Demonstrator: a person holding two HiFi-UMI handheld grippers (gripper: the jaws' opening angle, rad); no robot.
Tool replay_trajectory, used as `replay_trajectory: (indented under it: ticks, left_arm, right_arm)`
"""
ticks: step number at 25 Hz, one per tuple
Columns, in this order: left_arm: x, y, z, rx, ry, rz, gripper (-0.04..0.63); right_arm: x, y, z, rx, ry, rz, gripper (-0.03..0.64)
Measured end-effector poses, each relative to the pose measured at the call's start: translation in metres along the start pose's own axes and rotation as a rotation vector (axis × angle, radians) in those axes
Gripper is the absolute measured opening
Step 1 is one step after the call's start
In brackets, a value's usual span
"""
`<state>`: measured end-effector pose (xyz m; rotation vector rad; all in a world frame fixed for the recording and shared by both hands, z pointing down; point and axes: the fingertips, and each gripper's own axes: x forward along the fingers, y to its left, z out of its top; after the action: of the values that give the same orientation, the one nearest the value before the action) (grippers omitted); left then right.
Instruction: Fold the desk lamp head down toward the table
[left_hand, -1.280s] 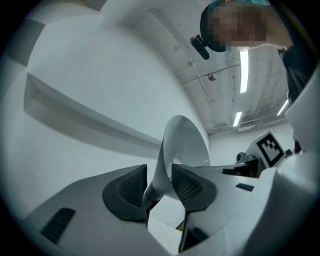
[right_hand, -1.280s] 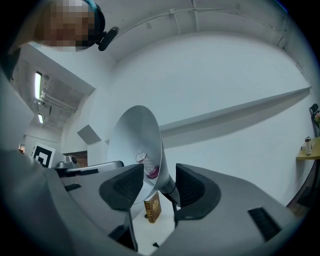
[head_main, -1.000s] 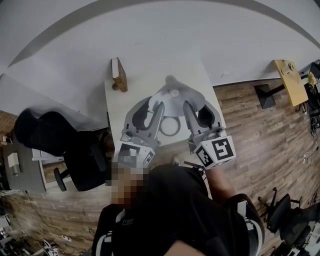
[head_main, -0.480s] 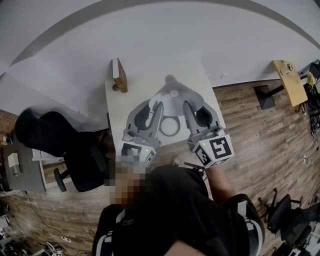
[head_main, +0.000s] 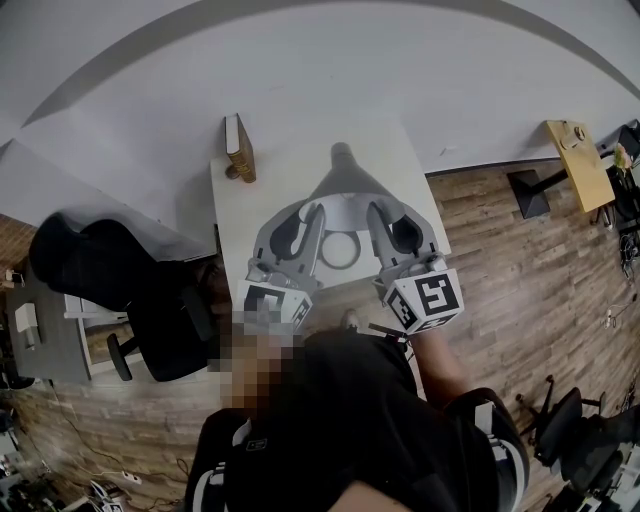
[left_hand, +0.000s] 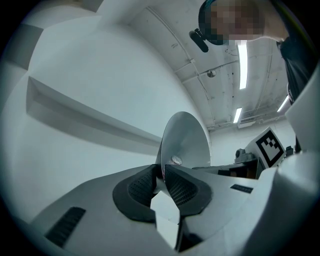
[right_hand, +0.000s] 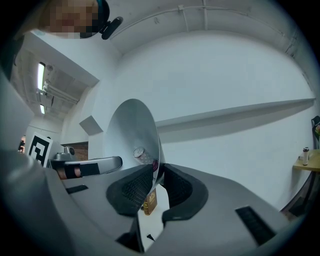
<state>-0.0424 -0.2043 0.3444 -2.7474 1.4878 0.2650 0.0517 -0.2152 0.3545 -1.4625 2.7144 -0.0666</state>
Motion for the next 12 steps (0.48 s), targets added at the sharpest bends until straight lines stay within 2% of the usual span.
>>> replay_trajectory:
  ticks: [12]
  left_arm:
    - [-0.012, -0.002, -0.015, -0.007, 0.025, 0.010, 0.054]
  right_arm:
    - [-0.009, 0.005, -0.015, -0.028, 0.027, -0.030, 0.046]
